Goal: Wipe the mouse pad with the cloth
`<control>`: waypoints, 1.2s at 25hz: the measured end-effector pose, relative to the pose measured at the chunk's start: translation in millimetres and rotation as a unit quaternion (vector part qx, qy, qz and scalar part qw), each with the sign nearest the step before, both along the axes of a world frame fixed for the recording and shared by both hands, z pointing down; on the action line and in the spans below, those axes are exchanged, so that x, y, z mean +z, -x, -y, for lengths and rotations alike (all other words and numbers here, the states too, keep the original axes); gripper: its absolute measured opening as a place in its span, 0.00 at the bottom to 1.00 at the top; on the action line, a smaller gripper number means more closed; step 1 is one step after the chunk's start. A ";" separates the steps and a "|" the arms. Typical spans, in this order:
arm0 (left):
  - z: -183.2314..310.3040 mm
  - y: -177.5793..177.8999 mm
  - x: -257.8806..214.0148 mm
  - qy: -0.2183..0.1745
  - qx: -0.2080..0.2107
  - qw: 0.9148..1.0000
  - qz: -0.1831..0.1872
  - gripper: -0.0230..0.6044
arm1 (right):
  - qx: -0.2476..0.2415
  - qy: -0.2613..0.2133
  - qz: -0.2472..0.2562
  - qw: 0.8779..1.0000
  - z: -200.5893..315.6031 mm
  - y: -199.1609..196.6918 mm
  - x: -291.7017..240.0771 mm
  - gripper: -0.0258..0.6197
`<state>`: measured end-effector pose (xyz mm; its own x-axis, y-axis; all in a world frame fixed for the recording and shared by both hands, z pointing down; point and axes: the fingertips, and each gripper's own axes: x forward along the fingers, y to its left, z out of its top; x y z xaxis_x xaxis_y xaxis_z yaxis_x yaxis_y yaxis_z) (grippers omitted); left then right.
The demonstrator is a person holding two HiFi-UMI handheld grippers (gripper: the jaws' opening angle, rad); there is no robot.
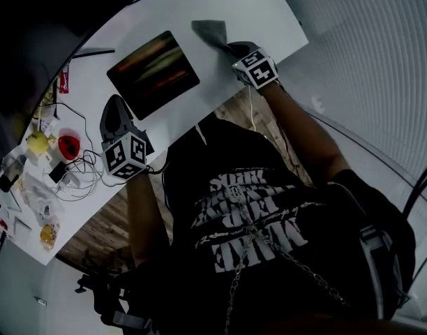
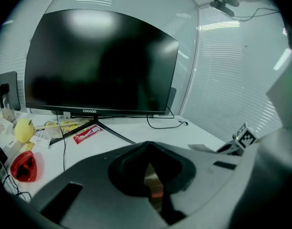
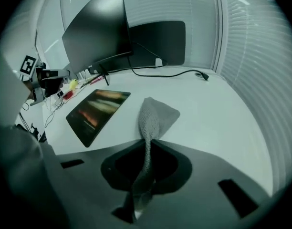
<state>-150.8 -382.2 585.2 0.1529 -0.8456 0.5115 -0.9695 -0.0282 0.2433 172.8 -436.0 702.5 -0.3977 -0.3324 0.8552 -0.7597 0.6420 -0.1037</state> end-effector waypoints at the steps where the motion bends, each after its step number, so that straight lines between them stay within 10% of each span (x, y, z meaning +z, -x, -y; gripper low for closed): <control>1: -2.6 3.0 -1.0 0.000 -0.001 1.000 -0.002 0.05 | -0.005 -0.004 0.010 1.000 0.1 8.0 -7.1 0.07; 16: -29.7 63.6 -15.0 -0.013 -0.034 0.999 -0.004 0.05 | -0.187 0.007 0.129 0.974 -37.9 273.0 -43.7 0.07; 30: -28.2 78.2 -6.5 -0.011 -0.029 0.999 -0.012 0.05 | -0.181 0.030 0.074 0.980 -29.0 283.3 15.0 0.07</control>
<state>-229.0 -353.9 578.7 0.1144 -0.8645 0.4894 -0.9638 0.0228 0.2656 -110.5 -407.0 717.5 -0.6013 -0.0984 0.7929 -0.4576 0.8559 -0.2408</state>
